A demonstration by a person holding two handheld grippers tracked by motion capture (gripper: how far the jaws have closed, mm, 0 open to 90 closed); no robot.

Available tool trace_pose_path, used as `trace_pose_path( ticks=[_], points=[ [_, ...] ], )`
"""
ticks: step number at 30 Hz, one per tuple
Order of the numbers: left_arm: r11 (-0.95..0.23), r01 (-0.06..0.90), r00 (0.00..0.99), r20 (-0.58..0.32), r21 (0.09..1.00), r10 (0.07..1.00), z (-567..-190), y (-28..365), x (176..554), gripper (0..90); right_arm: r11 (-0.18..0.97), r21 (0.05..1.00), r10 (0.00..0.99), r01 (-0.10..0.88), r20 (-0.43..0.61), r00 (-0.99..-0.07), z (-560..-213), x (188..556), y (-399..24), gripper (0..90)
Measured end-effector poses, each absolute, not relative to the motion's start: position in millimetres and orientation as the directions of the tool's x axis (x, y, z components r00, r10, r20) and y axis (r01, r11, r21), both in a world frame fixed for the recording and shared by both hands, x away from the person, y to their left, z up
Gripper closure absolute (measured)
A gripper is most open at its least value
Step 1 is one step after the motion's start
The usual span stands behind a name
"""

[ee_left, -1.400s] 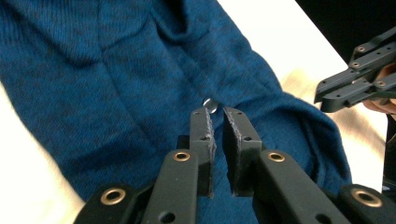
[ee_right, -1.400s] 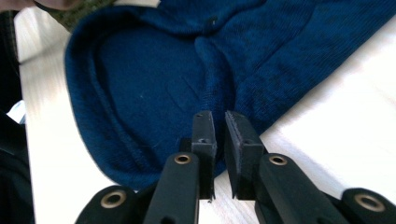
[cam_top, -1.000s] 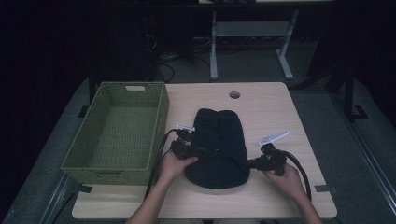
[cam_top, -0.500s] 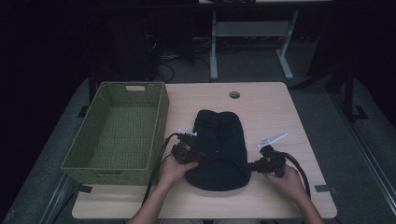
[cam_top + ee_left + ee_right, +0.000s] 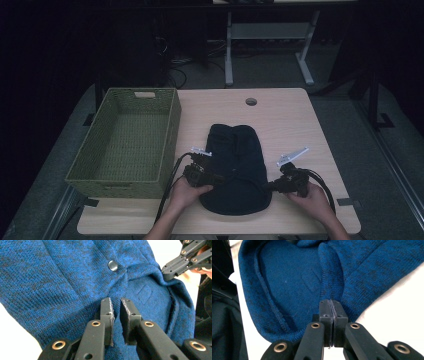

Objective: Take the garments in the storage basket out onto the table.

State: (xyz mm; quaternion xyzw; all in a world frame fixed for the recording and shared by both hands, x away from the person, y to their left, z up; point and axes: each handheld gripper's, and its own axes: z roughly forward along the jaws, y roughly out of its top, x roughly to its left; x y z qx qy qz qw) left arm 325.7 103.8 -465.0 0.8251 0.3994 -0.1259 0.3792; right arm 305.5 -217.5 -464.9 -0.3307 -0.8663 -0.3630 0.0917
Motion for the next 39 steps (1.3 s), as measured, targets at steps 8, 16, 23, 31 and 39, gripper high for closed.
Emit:
trace_pose_path(
  ticks=[8,16,23,31,39],
  points=[
    [-0.394,0.728,0.676,-0.494,0.561,0.547,-451.0,103.5,321.2,79.9,0.508,0.587,0.489,0.631,0.407,-0.772,-454.9,302.6,-216.0,83.5],
    [-0.388,0.738,0.659,-0.465,0.553,0.591,-454.5,103.0,335.0,80.0,0.476,0.598,0.499,0.644,0.42,-0.758,-451.5,329.2,-198.9,89.1],
    [-0.391,0.747,0.652,-0.481,0.537,0.586,-463.2,105.2,328.5,79.7,0.563,0.548,0.463,0.619,0.411,-0.785,-465.4,325.3,-183.0,89.5],
    [-0.421,0.735,0.672,-0.487,0.532,0.558,-463.8,105.0,312.8,79.5,0.575,0.54,0.443,0.614,0.426,-0.789,-466.3,310.3,-184.6,89.6],
    [-0.397,0.718,0.686,-0.482,0.572,0.546,-451.6,107.3,311.6,78.9,0.585,0.549,0.423,0.597,0.422,-0.802,-453.0,304.5,-180.4,85.6]
  ],
)
